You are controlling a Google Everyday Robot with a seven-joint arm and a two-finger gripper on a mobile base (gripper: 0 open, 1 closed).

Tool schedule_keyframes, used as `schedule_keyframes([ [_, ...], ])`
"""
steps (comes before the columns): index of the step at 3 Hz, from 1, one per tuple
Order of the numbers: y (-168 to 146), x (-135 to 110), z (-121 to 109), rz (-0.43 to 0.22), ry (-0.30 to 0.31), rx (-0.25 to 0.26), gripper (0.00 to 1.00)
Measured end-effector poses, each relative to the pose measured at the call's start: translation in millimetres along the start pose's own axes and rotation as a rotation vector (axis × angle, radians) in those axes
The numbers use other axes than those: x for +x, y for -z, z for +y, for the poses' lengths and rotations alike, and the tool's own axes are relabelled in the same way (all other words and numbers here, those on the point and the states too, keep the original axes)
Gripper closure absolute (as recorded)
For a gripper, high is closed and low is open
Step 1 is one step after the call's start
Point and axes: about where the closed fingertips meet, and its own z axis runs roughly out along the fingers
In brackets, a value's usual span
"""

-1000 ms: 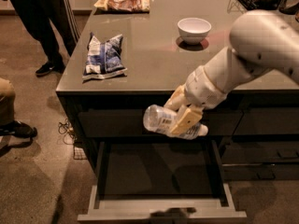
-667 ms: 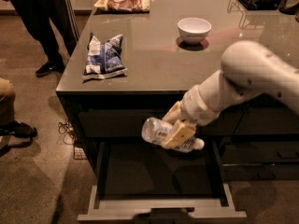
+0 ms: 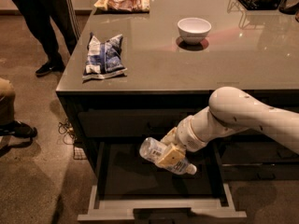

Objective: Place blue plastic bottle into middle drawer

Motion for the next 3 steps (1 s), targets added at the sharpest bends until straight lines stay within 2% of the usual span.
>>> schedule_keyframes([
  [1, -4, 6, 0, 0.006, -0.014, 0.002, 1.0],
  [3, -42, 72, -14, 0.086, -0.158, 0.073, 1.0],
])
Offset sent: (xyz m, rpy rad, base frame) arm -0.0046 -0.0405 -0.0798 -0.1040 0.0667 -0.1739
